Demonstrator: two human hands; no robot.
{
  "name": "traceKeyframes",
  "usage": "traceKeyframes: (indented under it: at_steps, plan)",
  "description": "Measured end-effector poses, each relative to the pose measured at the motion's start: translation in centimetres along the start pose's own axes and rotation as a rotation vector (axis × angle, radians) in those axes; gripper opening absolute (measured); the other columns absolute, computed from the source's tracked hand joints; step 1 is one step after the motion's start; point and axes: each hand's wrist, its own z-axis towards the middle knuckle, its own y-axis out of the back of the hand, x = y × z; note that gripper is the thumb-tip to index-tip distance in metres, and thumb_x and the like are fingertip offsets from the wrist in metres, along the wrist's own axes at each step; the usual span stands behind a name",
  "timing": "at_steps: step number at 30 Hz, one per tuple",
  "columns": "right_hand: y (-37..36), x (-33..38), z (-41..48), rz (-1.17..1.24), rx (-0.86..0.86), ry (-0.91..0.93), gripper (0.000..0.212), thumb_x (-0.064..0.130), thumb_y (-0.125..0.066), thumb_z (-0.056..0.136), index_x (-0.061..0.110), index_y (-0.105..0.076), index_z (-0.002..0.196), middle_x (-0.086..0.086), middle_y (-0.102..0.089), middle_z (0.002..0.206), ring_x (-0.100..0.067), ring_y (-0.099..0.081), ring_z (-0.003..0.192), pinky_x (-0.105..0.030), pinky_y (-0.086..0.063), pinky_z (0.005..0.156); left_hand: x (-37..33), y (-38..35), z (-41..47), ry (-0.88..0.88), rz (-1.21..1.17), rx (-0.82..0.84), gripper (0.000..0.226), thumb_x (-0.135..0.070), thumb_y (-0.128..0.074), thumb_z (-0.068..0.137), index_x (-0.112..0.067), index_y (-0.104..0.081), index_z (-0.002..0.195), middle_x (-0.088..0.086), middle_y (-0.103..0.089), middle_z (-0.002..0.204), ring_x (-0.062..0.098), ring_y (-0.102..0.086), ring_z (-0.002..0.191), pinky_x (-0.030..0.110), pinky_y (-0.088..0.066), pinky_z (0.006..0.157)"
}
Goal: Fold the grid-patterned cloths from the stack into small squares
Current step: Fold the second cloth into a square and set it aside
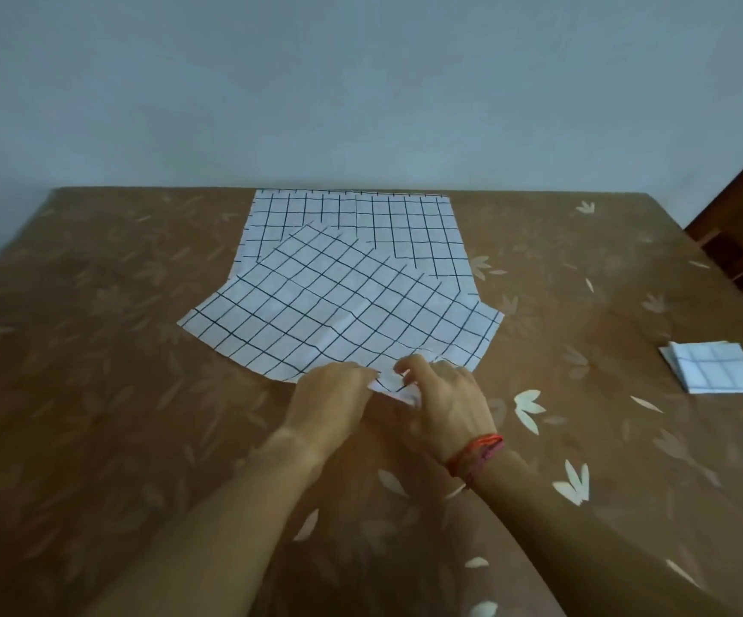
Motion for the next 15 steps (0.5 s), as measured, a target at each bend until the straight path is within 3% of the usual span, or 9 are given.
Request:
traceKeyframes:
  at_steps: [2,4,7,11,13,15]
  plan:
    - [0.6,-0.9,-1.3,-0.099,0.068,-0.033,0.044,0.021,-0.065,0.065,0.022,-0.063,0.109,0.002,-0.070,0.095,-0.025,-0.062,0.091,-0.038,-0.045,0.079,0.7,1.2,-2.3,-0.054,-0.078,-0.011,0.030,-0.015,-0.051,0.091,-0.024,-0.069,0.112,-0.005,-0.071,0.105,0.019,-0.064,0.099,0.033,-0.050,0.080]
    - [1.3,-2.0,-2.5,-0.176,0.147,-0.094,0.050,0.020,-0.072,0.066,0.023,-0.064,0.115,0.000,-0.068,0.108,-0.026,-0.059,0.105,-0.040,-0.042,0.086,1.5,2.3,-4.9,-0.094,-0.127,0.009,0.025,-0.020,-0.054,0.092,-0.021,-0.070,0.111,-0.007,-0.072,0.104,0.017,-0.065,0.096,0.032,-0.051,0.081]
    - [2.6,-2.7,-4.4,-0.266,0.231,-0.179,0.043,0.017,-0.068,0.075,0.026,-0.064,0.116,-0.002,-0.064,0.119,-0.025,-0.051,0.118,-0.041,-0.036,0.097,2.5,3.6,-8.9,-0.076,-0.209,0.049,0.020,-0.023,-0.057,0.091,-0.021,-0.071,0.105,-0.009,-0.070,0.093,0.011,-0.064,0.085,0.033,-0.053,0.072]
    - [4.9,-1.8,-7.4,-0.345,0.296,-0.282,0.026,0.019,-0.058,0.082,0.029,-0.069,0.103,0.003,-0.065,0.113,-0.022,-0.043,0.126,-0.036,-0.029,0.104,3.0,5.3,-14.7,-0.012,-0.284,-0.009,0.031,-0.039,-0.057,0.093,-0.021,-0.072,0.111,-0.014,-0.071,0.108,0.002,-0.065,0.096,0.028,-0.054,0.083]
    - [6.0,-2.1,-9.6,-0.361,0.488,-0.325,0.027,0.013,-0.055,0.089,0.012,-0.068,0.112,-0.009,-0.063,0.109,-0.026,-0.041,0.130,-0.034,-0.034,0.105,3.1,6.4,-17.5,0.058,-0.270,-0.030,0.036,-0.046,-0.055,0.092,-0.021,-0.073,0.109,-0.016,-0.071,0.106,0.000,-0.064,0.095,0.022,-0.052,0.084]
    - [7.7,-1.3,-11.5,-0.398,0.794,-0.176,0.035,0.007,-0.048,0.095,-0.003,-0.054,0.128,-0.021,-0.059,0.120,-0.028,-0.045,0.129,-0.026,-0.043,0.093,3.2,7.1,-20.1,0.120,-0.246,-0.023,0.023,-0.032,-0.061,0.090,-0.020,-0.075,0.104,-0.011,-0.072,0.103,0.004,-0.064,0.094,0.016,-0.046,0.082]
